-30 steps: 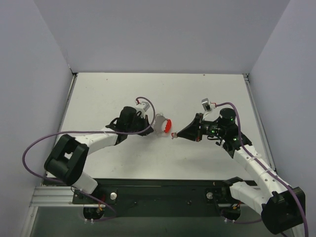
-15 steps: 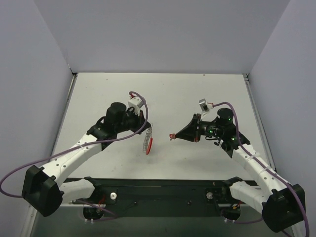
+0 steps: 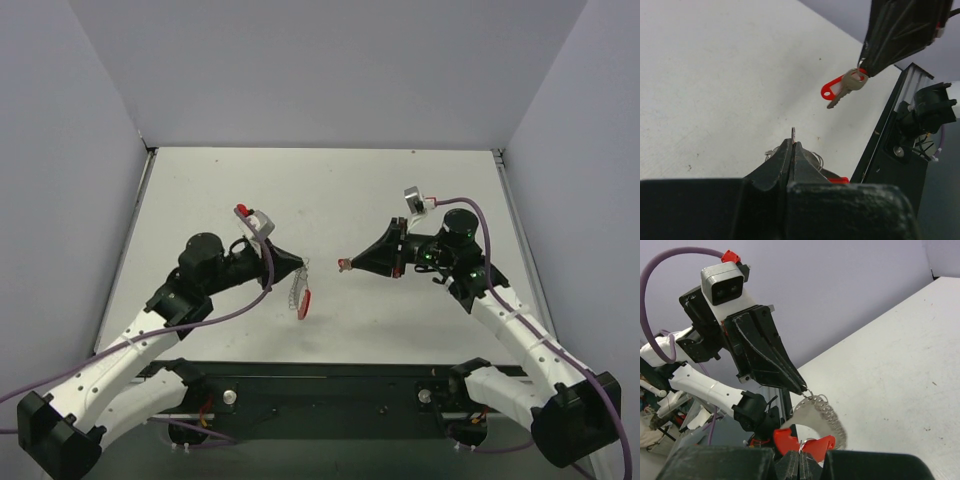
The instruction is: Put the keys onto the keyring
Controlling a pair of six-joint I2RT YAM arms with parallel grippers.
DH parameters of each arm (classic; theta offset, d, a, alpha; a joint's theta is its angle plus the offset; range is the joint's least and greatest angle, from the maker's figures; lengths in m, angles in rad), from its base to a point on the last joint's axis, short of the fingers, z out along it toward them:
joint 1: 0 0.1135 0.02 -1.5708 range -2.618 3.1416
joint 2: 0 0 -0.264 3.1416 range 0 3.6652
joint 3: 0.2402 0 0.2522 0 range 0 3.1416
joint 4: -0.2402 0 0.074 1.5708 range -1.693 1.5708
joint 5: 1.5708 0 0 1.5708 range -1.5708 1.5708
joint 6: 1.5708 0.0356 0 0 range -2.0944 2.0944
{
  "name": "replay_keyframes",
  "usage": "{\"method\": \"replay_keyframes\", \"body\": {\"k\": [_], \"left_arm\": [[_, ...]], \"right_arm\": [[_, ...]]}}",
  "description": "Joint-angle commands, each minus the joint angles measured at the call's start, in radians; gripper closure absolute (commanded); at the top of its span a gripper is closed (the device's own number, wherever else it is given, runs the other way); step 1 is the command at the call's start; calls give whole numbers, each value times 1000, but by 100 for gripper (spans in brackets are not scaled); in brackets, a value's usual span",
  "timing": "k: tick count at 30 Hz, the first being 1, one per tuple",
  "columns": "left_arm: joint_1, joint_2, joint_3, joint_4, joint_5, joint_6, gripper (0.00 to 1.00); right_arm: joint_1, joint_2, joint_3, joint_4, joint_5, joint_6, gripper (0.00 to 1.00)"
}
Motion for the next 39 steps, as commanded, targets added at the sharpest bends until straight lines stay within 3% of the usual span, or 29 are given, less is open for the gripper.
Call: {"method": "replay_keyframes", "body": {"k": [1,14,20,32,39], "left_arm": [[-4,-88,-67,327,94,-41,100],[-5,-170,-319,1041,262,-150,100],[-5,-126,-354,1224,348,-182,100],[-7,-78,-370,1383,437,-177,100],[-10,-108,-348,1299,460,-107,100]], "right_arm": [[12,-27,66,89,-44,-1,100],[44,-53,120,152,-68,62,100],[80,-49,145,143,-77,54,100],[133,-35,208,0,-117,-50,100],[144,-33,240,-58,-137,-95,100]]}}
